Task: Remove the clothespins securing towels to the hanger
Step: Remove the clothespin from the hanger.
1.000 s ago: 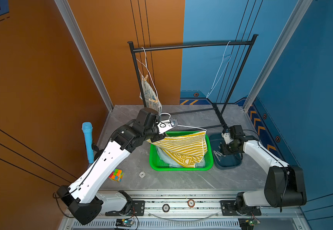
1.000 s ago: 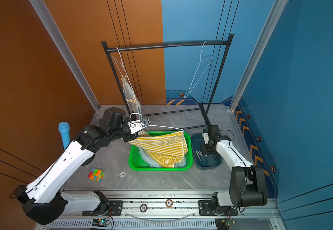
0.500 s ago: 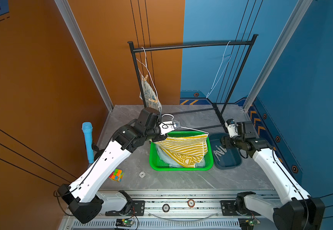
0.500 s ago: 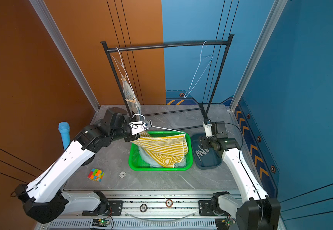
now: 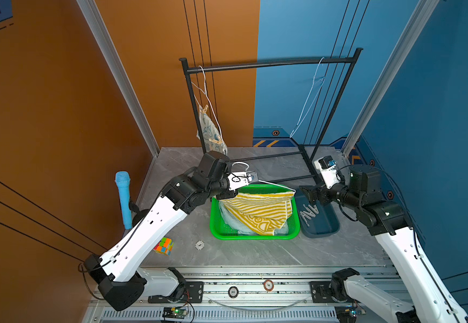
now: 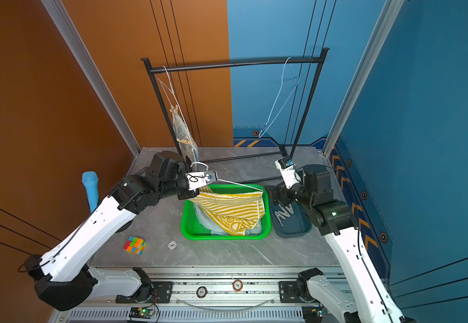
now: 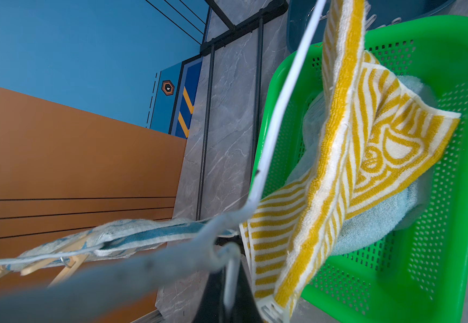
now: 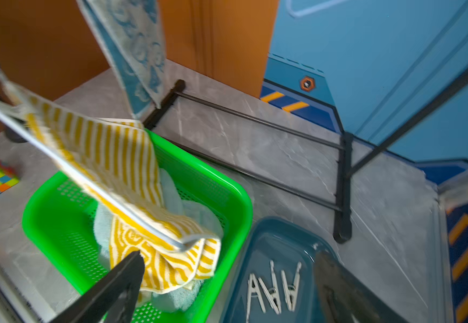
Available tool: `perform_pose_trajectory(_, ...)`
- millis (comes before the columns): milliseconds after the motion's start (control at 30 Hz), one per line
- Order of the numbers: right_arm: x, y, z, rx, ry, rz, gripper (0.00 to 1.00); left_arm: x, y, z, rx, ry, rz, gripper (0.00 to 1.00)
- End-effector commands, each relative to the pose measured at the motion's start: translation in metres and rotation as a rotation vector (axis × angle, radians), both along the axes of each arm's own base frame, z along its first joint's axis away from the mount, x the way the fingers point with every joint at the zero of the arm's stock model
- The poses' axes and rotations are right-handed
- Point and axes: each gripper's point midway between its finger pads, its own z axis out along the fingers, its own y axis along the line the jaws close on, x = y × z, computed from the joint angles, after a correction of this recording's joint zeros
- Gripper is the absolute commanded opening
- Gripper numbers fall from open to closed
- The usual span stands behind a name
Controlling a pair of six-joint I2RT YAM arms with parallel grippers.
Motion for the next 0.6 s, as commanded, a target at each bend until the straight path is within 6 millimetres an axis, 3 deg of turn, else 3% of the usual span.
perform_pose_trajectory(0, -0.022, 0.033, 0.008, -0.048, -0.029, 0.183, 1.00, 0.000, -0.007, 0.010, -0.002, -0.025, -0.016, 0.00)
perform_pose_trajectory(400, -0.028, 0.123, 0.020, -0.146, -0.096, 0.510, 1.00, -0.003, -0.019, 0.006, 0.001, -0.012, -0.054, 0.00)
perform_pose_trajectory(567, -0.031, 0.150, 0.016, -0.116, -0.068, 0.634, 0.86, -0.006, -0.022, 0.006, 0.000, -0.011, -0.064, 0.00)
